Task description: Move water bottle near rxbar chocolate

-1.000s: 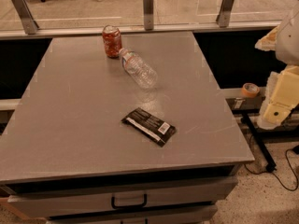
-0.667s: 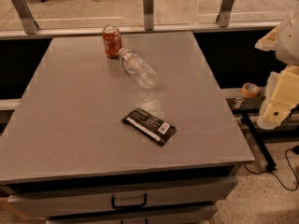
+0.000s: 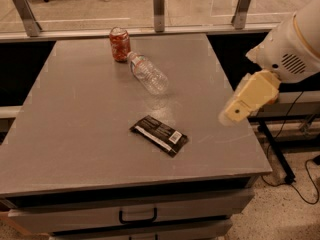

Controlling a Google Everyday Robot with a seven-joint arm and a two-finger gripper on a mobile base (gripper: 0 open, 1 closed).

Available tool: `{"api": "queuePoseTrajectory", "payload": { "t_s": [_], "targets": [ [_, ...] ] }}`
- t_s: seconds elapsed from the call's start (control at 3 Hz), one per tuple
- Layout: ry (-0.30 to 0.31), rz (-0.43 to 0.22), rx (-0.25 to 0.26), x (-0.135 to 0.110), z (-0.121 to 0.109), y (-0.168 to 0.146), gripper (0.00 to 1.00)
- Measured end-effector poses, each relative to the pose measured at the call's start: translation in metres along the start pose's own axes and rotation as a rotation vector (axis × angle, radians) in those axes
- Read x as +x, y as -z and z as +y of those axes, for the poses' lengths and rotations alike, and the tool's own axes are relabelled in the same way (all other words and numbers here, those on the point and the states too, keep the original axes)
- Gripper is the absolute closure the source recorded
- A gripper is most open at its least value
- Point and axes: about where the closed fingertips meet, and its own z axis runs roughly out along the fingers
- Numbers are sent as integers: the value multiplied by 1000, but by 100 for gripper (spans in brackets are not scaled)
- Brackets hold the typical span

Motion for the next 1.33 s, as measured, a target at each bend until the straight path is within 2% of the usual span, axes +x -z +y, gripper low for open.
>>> {"api": "queuePoseTrajectory", "payload": {
  "t_s": [0.33,0.67,1.0,1.33],
  "targets": [
    [-119,-132,29,-38,-4,-23,0],
    [-187,-163,128,-78,-43,-34,0],
    [-171,-141,146,-105,-43,-49,0],
    [-192,-177,91,-126,-45,-64,0]
  ]
}}
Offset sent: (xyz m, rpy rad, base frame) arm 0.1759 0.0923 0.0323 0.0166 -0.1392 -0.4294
